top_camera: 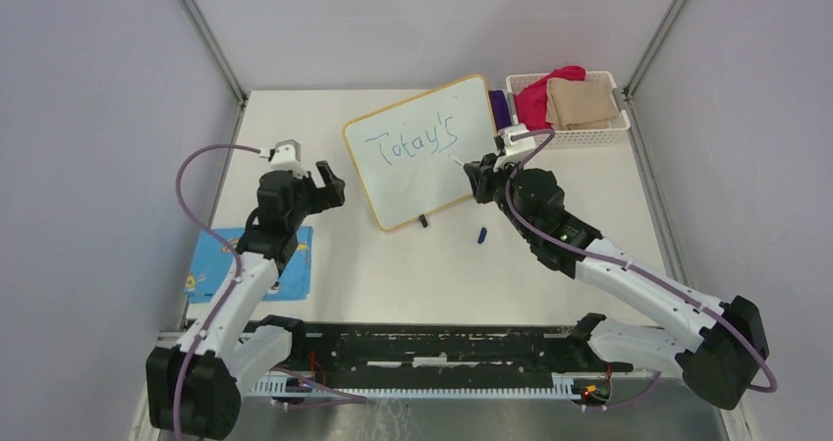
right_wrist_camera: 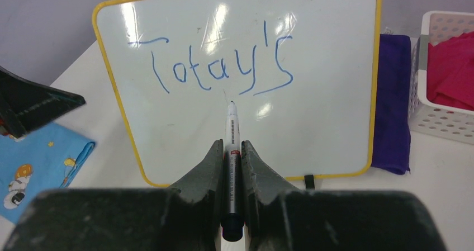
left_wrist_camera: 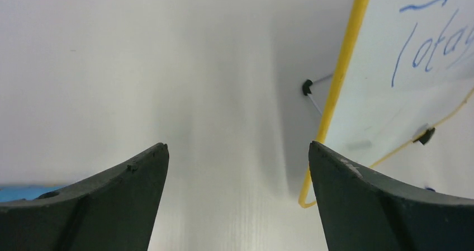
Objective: Write a sentence on the whiteboard
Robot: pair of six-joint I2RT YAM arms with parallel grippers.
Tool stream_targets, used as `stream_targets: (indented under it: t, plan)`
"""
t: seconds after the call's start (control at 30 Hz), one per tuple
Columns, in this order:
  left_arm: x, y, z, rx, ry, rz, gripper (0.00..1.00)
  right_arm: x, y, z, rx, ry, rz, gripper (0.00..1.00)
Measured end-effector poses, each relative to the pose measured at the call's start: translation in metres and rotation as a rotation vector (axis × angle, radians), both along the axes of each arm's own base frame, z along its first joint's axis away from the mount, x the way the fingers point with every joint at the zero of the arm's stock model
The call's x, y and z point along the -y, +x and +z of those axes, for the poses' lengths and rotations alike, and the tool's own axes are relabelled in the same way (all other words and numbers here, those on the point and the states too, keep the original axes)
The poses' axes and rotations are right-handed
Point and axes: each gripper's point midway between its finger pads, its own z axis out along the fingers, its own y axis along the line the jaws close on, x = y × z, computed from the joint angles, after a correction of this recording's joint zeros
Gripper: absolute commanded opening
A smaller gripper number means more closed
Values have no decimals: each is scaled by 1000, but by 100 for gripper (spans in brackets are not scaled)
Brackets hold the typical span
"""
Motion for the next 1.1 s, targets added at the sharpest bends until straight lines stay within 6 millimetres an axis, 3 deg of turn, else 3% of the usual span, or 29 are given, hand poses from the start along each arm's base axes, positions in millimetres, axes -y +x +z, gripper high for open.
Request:
stream_targets:
  t: [0.17,0.27,0.43,0.57,0.77,0.93,1.1]
  plan:
    - [-43,-21,36,80,-32,275,100,8,-11,-28,-32,-28,-15,0]
    - [-65,-34,39,68,-101,453,99,15,-15,-46,-59,-45,-31,0]
    - [-53,-41,31,-1,-165,431,100,26,-24,-59,-72,-49,-50,0]
    - [-22,-50,26,-57,-254,357,100,37,-30,-53,-45,-26,-74,0]
    - [54,-83,30,-92,-325,134,92,53,-37,-45,-19,-8,-110,0]
    - [113,-99,13,-164,-211,33,85,70,-48,-43,-2,-3,-137,0]
    - [176,-90,-7,-210,-49,10,80,84,-54,-40,13,-14,-167,0]
